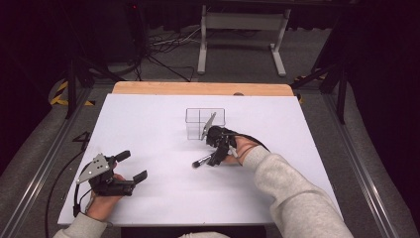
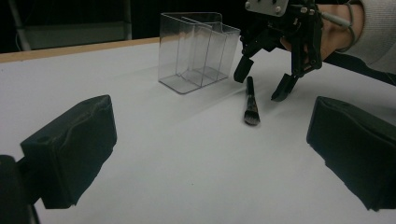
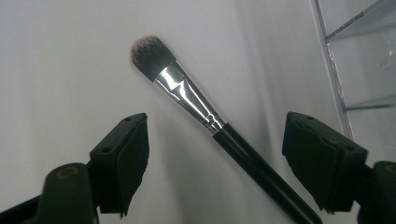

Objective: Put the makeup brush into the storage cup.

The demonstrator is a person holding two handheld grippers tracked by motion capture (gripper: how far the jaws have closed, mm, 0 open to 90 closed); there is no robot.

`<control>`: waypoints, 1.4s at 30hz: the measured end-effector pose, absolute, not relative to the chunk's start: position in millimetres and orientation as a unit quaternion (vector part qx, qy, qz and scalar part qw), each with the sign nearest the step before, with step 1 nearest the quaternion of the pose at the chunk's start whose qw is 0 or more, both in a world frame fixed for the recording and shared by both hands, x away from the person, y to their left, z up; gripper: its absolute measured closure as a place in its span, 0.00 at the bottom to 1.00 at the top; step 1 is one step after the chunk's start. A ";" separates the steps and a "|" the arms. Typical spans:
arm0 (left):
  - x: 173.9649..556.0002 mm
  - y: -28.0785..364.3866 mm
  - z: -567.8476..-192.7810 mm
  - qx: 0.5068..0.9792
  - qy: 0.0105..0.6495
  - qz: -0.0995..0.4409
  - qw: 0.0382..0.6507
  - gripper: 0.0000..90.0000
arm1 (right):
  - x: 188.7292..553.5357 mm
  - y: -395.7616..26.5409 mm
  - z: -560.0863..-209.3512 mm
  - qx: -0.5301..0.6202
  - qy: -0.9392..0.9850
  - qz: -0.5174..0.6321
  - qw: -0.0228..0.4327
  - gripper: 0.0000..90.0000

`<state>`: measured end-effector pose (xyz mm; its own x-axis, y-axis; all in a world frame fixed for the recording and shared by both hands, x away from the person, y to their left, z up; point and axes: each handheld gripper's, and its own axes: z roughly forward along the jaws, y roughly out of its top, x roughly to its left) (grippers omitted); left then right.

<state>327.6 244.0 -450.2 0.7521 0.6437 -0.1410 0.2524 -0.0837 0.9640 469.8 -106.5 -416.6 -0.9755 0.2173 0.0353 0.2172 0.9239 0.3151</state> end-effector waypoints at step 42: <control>327.9 244.9 -450.1 0.713 0.316 0.164 0.604 0.03 | 463.9 -103.2 -421.4 0.062 0.991 0.118 0.007 0.87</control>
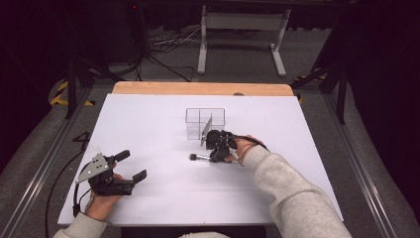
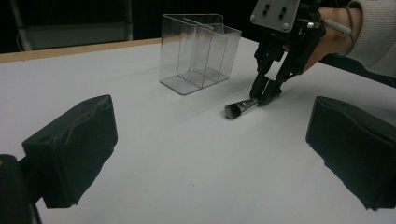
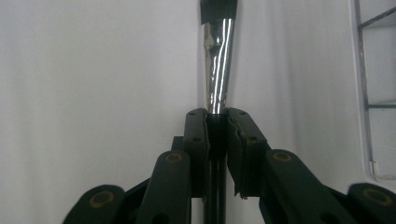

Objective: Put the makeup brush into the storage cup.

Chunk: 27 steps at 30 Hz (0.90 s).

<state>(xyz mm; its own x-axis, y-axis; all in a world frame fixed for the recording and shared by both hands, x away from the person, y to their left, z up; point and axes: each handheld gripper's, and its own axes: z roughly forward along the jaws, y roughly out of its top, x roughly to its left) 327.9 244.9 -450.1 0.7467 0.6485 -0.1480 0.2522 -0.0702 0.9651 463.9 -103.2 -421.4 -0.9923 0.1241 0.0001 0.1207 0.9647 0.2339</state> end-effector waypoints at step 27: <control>328.0 246.5 -449.7 0.710 0.320 0.163 0.605 0.03 | 454.0 -107.3 -391.2 0.051 0.986 0.154 0.049 0.88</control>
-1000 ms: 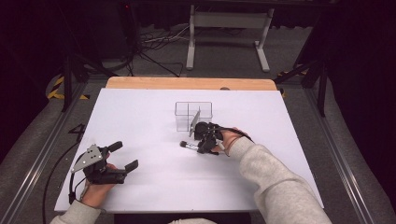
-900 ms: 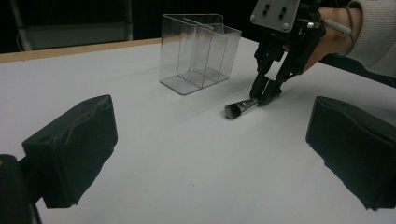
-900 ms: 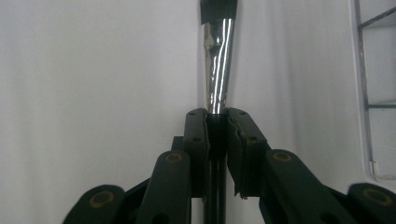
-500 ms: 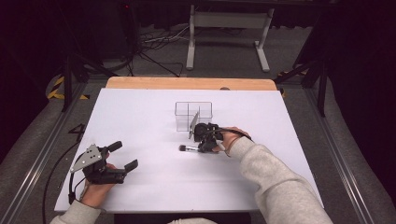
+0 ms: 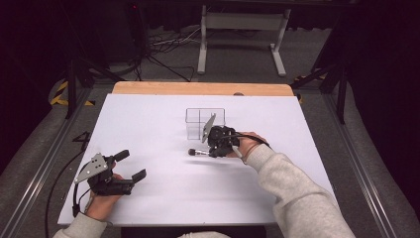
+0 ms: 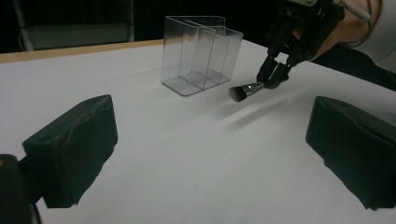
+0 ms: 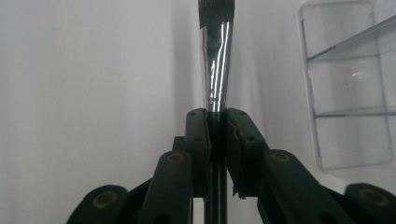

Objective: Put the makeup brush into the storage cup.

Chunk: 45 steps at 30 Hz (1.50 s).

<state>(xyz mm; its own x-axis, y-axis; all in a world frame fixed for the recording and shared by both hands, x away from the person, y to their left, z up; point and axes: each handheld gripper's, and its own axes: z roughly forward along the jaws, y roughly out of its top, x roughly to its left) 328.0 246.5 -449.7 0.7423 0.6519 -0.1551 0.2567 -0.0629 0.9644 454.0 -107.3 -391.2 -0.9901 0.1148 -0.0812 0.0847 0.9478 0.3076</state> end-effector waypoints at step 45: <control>327.3 246.1 -449.7 0.711 0.318 0.163 0.606 0.03 | 432.1 -154.7 -343.3 0.128 0.885 0.425 0.141 0.88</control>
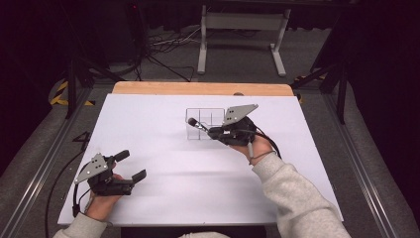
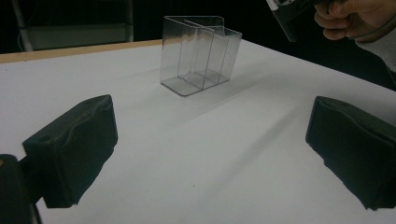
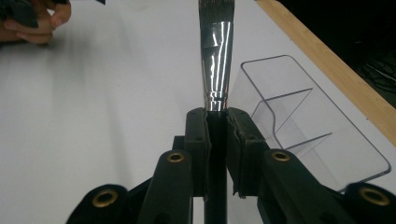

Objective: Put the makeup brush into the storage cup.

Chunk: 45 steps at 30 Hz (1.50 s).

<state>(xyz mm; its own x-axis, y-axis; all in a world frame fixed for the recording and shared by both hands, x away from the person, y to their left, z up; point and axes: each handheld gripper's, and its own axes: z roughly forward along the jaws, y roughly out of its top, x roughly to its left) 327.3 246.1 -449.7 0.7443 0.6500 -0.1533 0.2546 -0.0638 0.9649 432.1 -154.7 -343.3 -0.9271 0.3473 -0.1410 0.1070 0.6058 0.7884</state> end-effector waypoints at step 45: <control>323.2 250.0 -450.2 0.708 0.323 0.161 0.607 0.03 | 454.1 -170.2 -353.8 0.239 0.754 0.574 0.213 0.88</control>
